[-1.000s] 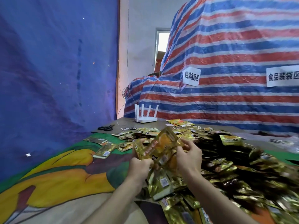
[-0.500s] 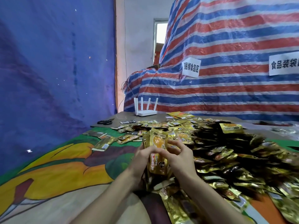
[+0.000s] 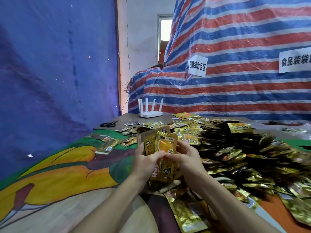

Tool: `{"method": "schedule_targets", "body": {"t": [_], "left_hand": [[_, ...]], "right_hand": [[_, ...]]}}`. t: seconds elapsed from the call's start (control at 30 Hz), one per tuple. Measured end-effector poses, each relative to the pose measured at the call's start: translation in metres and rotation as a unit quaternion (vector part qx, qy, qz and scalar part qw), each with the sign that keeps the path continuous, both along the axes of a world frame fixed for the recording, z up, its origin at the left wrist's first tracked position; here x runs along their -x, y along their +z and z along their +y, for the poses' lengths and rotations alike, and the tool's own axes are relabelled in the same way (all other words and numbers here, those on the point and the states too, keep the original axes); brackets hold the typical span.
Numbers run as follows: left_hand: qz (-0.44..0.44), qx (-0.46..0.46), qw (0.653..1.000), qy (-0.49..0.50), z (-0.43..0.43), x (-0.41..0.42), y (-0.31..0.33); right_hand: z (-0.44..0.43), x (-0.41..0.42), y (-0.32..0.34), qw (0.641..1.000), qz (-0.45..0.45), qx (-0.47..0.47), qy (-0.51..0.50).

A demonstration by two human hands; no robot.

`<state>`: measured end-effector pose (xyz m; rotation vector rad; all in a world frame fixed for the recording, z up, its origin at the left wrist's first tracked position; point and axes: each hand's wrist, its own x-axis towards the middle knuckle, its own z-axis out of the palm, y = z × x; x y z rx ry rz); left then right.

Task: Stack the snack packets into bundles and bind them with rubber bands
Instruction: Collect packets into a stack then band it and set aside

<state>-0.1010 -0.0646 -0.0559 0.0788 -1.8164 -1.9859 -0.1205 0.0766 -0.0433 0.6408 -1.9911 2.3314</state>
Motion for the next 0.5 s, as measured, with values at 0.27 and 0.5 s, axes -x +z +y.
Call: {"method": "schedule_targets", "body": {"t": [0.27,0.5], "left_hand": [[0.035,0.023,0.999,-0.001,-0.014,0.000,0.001],[0.041,0.030,0.999,-0.010,-0.009,-0.005,0.002]], "right_hand": [[0.003,-0.001,-0.003,1.000,0.031,-0.006,0.000],[0.003,0.000,-0.003,0.999,0.017,0.032,0.033]]}}
